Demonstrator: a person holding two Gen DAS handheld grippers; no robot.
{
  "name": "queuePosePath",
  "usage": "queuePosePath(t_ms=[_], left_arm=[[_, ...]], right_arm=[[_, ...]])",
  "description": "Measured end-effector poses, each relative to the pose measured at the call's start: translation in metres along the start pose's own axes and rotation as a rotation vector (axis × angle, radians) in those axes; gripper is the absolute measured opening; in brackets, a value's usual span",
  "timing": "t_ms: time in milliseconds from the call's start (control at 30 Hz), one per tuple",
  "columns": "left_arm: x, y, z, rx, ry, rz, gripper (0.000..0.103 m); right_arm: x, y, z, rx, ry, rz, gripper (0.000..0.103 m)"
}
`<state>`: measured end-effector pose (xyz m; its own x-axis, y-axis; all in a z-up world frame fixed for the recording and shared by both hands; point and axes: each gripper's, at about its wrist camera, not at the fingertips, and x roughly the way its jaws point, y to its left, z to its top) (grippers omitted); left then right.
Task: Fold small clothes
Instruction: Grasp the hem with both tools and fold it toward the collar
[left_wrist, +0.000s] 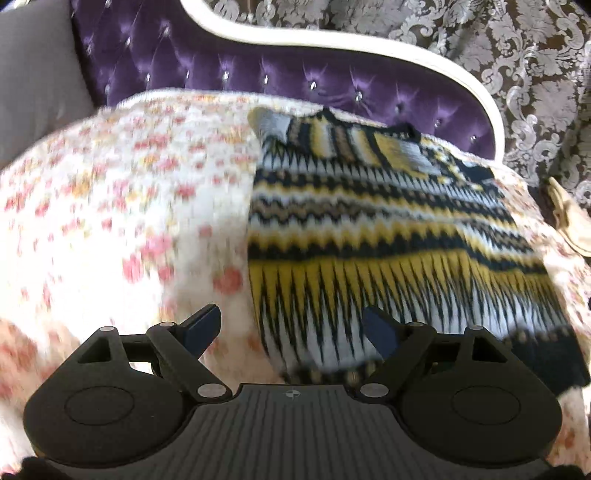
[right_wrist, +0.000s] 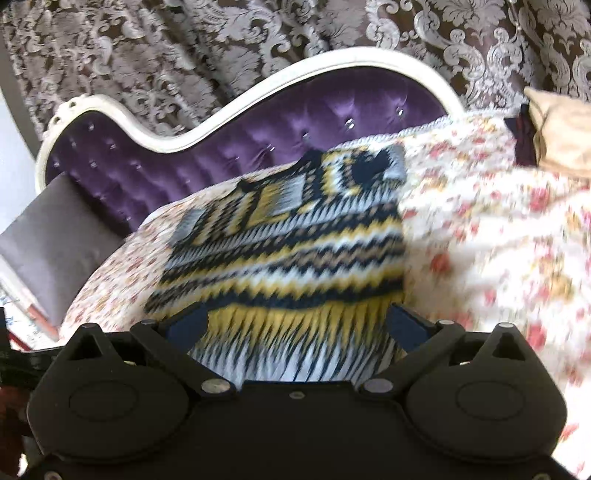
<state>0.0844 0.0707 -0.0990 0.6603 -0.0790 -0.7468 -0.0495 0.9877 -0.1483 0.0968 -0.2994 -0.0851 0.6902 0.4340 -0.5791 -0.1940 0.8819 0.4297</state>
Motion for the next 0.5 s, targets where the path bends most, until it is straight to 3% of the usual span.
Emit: queuePosePath(t_ms=[200,500], left_arm=[[0.002,0.001,-0.034,-0.011,0.039,-0.042,0.084],[0.018,-0.003,-0.054,0.010,0.088,-0.081,0.084]], right_arm=[[-0.002,-0.005,-0.030,0.071,0.032,0.020,0.103],[0.012,-0.003,-0.048,0.111,0.062,0.047,0.103]])
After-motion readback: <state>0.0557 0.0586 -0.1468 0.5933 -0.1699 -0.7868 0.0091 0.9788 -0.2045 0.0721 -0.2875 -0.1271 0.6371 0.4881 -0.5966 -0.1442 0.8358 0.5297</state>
